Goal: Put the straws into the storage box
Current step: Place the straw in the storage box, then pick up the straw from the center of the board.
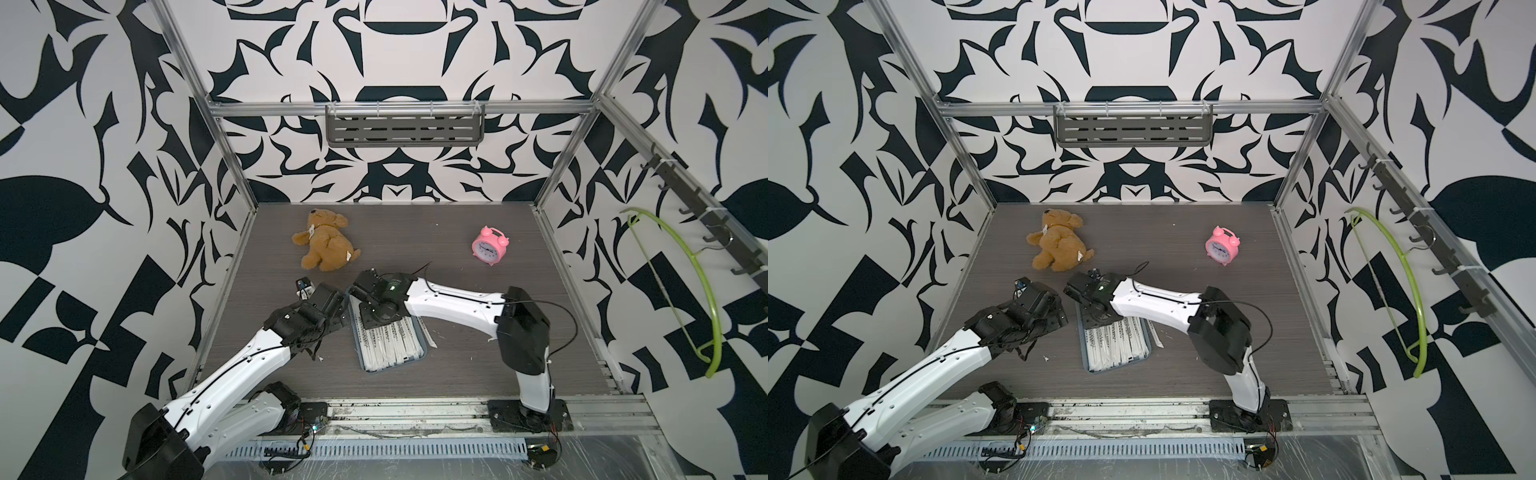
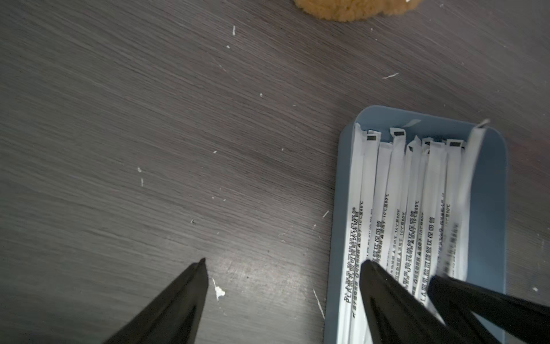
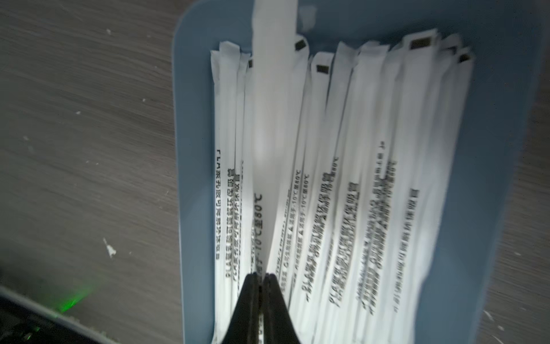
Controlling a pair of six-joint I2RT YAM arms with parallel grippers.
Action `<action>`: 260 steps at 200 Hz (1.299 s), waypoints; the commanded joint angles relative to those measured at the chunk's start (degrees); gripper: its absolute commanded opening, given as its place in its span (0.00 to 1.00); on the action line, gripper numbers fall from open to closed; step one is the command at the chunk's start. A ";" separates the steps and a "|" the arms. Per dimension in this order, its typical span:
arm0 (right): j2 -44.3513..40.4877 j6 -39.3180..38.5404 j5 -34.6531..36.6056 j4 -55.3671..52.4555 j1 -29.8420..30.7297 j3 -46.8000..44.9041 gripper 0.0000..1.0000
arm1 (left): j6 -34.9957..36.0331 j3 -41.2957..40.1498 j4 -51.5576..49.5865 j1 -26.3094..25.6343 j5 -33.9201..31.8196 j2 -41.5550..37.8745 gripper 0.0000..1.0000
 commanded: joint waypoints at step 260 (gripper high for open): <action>-12.24 -19.10 -6.75 -0.85 -16.81 -22.58 0.29 | 1.47 -4.31 15.58 -8.98 6.57 -0.21 0.84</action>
